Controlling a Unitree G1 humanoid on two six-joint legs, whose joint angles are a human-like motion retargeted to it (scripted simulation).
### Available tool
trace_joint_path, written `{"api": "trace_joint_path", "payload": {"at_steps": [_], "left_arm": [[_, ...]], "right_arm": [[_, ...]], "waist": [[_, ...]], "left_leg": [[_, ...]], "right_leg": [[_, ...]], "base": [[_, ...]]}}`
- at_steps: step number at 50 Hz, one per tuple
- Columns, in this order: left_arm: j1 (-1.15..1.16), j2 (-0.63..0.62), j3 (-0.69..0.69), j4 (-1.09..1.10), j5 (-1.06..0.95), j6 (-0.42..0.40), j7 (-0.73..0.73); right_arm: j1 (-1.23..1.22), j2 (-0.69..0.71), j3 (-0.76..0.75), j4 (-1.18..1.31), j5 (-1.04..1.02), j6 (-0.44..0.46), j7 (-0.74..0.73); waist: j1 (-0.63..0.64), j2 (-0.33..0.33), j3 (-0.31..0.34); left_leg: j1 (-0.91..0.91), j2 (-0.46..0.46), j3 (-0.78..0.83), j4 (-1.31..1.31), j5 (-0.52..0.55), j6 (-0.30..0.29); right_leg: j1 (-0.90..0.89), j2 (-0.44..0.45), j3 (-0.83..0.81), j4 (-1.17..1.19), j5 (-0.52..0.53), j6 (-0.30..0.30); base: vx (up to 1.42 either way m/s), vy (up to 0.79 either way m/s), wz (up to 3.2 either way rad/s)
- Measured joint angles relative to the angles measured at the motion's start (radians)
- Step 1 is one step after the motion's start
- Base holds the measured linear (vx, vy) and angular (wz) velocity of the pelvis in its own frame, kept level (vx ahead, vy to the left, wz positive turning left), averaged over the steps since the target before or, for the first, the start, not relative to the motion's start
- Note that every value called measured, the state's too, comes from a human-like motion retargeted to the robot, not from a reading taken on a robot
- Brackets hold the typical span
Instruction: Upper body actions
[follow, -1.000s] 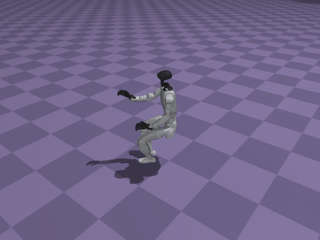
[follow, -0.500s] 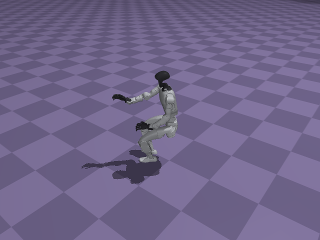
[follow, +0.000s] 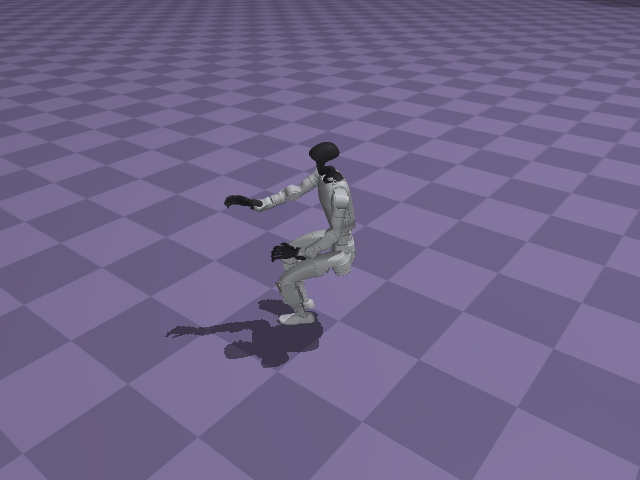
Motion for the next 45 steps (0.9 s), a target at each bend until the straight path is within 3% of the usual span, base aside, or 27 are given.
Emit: {"api": "trace_joint_path", "payload": {"at_steps": [15,22,33,45], "left_arm": [[0.012,0.002,0.014,0.014,-0.001,0.007,0.003],[0.036,0.008,0.036,0.016,-0.006,0.014,0.005],[0.106,0.032,0.088,-0.015,-0.034,0.02,0.005],[0.156,0.049,0.127,-0.045,-0.052,0.028,0.008]], "right_arm": [[0.023,0.0,-0.016,-0.035,0.055,-0.017,0.133],[0.116,0.005,-0.028,-0.202,0.125,-0.064,0.202],[0.45,-0.047,0.001,-0.651,0.235,-0.193,0.356],[0.934,-0.079,0.026,-0.814,0.208,-0.301,0.43]], "waist": [[-0.012,0.001,-0.013],[-0.031,0.004,-0.03],[-0.088,0.015,-0.07],[-0.129,0.027,-0.092]], "left_leg": [[0.011,0.02,0.001,0.007,-0.002,-0.001],[0.019,0.039,0.001,0.014,-0.009,-0.003],[0.017,0.07,-0.002,0.024,-0.02,-0.008],[0.007,0.1,-0.005,0.035,-0.023,-0.013]], "right_leg": [[0.008,0.016,0.001,-0.001,0.006,-0.003],[0.015,0.033,0.0,-0.003,0.01,-0.006],[0.011,0.063,-0.005,-0.011,0.021,-0.011],[-0.002,0.094,-0.007,-0.019,0.032,-0.016]], "base": [[0.0,0.0,0.0],[0.0,0.0,0.0],[0.0,0.0,0.0],[0.0,0.0,0.0]]}}
